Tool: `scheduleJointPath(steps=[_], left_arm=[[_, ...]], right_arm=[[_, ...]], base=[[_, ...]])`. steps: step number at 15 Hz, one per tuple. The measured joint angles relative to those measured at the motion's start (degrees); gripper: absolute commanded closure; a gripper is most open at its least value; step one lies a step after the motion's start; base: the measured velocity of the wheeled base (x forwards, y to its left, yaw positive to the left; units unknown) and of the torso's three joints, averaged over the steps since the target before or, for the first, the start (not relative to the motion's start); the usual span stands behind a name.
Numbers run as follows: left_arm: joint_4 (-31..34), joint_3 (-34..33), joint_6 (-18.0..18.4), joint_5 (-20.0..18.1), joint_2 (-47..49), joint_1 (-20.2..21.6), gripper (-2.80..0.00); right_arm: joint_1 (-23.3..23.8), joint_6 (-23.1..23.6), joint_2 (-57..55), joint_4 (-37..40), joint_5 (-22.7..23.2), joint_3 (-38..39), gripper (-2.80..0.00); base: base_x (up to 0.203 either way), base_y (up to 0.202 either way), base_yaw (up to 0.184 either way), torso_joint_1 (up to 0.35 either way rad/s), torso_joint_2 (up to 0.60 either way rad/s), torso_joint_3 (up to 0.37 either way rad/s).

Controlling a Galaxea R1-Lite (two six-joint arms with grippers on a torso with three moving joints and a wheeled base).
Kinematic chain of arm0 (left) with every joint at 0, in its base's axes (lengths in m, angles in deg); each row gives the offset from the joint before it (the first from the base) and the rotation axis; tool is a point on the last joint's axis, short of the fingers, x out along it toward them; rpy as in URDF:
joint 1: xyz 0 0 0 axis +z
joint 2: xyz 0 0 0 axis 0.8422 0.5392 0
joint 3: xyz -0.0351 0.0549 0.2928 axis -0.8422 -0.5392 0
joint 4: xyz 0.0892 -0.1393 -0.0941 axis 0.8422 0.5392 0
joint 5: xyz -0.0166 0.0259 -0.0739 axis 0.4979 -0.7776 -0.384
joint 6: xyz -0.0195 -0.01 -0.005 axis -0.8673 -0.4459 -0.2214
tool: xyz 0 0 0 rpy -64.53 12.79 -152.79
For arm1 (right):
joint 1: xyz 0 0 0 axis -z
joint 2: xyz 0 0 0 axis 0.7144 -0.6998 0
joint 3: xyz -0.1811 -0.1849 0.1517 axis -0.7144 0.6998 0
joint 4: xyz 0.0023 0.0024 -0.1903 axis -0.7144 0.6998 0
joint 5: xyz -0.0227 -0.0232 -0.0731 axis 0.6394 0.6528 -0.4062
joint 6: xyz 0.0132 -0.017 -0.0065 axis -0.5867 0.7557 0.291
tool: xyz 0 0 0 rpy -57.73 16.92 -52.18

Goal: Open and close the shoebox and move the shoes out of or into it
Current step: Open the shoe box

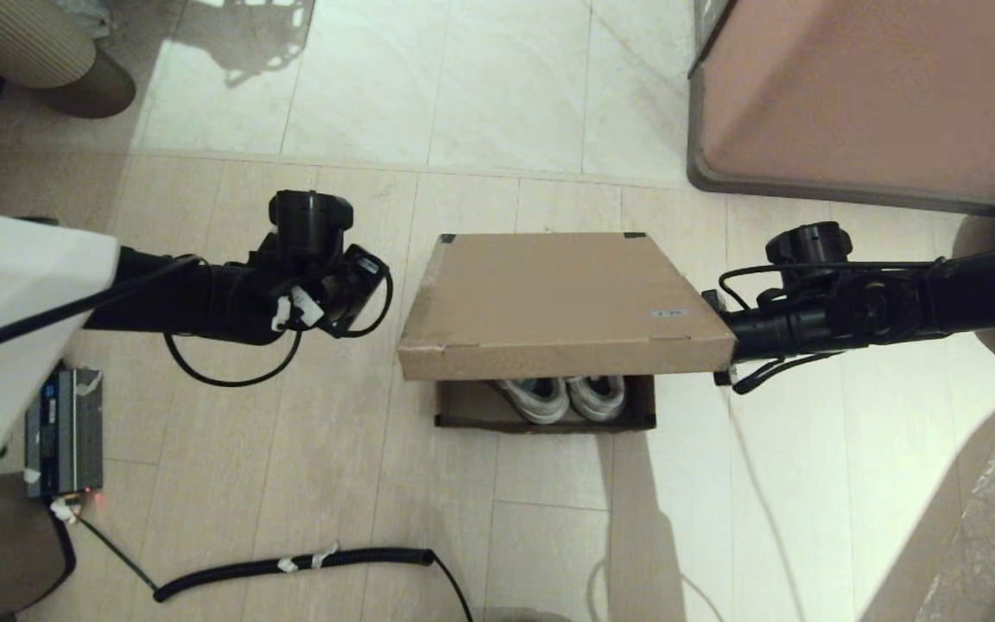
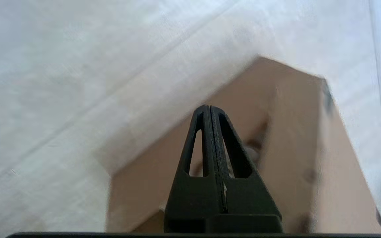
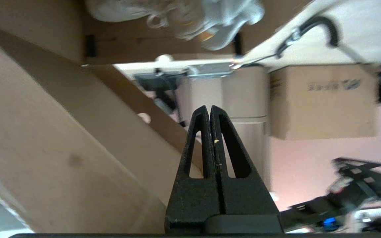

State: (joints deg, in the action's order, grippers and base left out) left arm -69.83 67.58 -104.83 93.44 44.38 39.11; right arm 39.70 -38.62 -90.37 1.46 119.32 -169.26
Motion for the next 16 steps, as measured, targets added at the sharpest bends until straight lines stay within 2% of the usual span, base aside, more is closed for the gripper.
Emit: scheduleJointPath(steps=[7, 12, 16], left_arm=[[2.2, -1.1, -0.5, -0.1, 0.3, 0.6, 0.0], [2.1, -2.6, -0.4, 0.0, 0.6, -0.3, 0.0], [2.1, -3.1, -0.4, 0.1, 0.9, -1.2, 0.0]], right_arm=[[0.8, -13.4, -0.4, -3.6, 1.5, -9.7, 0.0], [1.3, -20.4, -3.6, -4.4, 2.2, -22.0, 0.0], [1.5, -25.5, -6.8, -14.3, -0.2, -24.9, 0.0]], base=[[0.0, 0.0, 0.0, 0.0, 0.0, 0.0], [0.0, 0.0, 0.0, 0.0, 0.0, 0.0], [0.0, 0.0, 0.0, 0.0, 0.0, 0.0]])
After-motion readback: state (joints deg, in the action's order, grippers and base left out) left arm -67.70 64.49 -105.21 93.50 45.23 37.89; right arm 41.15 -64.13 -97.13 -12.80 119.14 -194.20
